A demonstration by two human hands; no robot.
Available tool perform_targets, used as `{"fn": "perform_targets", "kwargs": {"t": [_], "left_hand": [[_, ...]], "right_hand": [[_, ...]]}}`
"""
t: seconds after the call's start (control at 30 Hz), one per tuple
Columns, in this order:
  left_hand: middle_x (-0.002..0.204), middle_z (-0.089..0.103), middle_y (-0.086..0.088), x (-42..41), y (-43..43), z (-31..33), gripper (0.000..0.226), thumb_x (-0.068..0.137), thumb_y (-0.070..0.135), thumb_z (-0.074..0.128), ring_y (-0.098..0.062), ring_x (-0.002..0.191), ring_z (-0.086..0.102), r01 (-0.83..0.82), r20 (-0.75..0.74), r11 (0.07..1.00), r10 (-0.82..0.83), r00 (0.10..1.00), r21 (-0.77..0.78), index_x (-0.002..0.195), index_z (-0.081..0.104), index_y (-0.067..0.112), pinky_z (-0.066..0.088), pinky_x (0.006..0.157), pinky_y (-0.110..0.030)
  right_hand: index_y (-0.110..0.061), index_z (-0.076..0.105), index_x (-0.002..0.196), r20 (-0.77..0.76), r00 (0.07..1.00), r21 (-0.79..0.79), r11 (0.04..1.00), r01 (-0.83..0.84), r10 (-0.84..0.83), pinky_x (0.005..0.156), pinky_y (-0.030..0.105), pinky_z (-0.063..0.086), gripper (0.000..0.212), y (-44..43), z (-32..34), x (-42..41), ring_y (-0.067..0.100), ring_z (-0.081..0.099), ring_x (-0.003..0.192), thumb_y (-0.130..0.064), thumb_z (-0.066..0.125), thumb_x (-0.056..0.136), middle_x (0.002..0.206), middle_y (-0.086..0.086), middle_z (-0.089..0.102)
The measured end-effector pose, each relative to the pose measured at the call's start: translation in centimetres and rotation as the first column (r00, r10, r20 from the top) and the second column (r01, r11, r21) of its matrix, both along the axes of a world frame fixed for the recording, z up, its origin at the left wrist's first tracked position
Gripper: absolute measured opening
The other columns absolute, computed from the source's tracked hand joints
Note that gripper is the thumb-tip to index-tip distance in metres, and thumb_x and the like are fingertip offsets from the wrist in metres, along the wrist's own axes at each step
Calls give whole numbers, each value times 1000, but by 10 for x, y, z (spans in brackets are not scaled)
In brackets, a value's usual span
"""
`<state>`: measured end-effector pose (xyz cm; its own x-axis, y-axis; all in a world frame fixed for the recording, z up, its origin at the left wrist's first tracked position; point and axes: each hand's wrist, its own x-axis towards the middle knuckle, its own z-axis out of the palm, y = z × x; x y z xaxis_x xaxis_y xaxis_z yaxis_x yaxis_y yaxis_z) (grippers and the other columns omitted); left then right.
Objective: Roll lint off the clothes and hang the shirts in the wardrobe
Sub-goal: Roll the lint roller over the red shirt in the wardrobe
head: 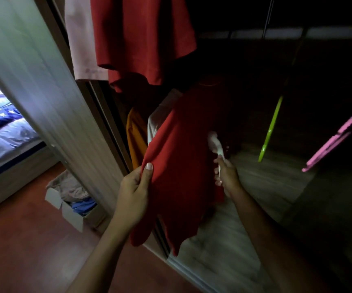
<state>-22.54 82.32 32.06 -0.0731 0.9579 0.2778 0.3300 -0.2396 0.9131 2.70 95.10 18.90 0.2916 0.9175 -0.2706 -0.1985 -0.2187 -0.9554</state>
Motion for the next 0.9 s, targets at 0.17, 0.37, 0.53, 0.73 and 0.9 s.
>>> {"fn": "perform_targets", "kwargs": {"t": [0.17, 0.37, 0.53, 0.73, 0.9], "left_hand": [[64, 66, -13, -1, 4, -3, 52, 107, 39, 41, -24, 55, 60, 42, -16, 999, -42, 999, -9, 75, 61, 4, 47, 52, -36], [72, 65, -29, -11, 17, -15, 62, 103, 54, 42, -48, 66, 64, 90, -14, 996, -90, 996, 1, 79, 59, -2, 53, 58, -59], [61, 57, -15, -13, 23, -26, 55, 107, 43, 41, -31, 55, 56, 232, -26, 972, -232, 972, 17, 69, 52, 6, 47, 55, -41], [57, 44, -4, 3, 35, -47, 50, 108, 34, 43, -14, 53, 42, 419, -82, 907, -415, 906, 42, 64, 41, 9, 35, 54, -38], [52, 42, 3, 44, 14, -70, 45, 105, 28, 51, -12, 48, 39, 560, -180, 827, -544, 820, 50, 62, 40, 17, 32, 52, -37]], "right_hand": [[-21, 64, 98, 35, 948, -152, 940, -307, 315, 40, 14, 23, 26, -55, -47, -38, 8, 33, 37, -44, 52, 100, 59, -3, 45], [-29, 71, 97, 176, 824, -250, 834, -492, 539, 38, 18, 24, 28, -123, -71, -67, 6, 40, 40, -54, 58, 94, 57, -8, 50], [-18, 70, 100, 229, 910, -204, 931, -303, 346, 38, 17, 28, 31, -149, -43, -77, 4, 39, 37, -46, 58, 97, 58, -5, 49], [-30, 65, 80, 281, 948, -72, 982, 173, -147, 43, 24, 34, 22, -204, -4, -74, 11, 47, 44, -41, 58, 98, 58, 0, 54], [-9, 59, 96, 139, 886, -49, 890, 453, -443, 43, 25, 33, 20, -289, 5, -80, 10, 44, 47, -29, 58, 100, 64, 2, 52]]}}
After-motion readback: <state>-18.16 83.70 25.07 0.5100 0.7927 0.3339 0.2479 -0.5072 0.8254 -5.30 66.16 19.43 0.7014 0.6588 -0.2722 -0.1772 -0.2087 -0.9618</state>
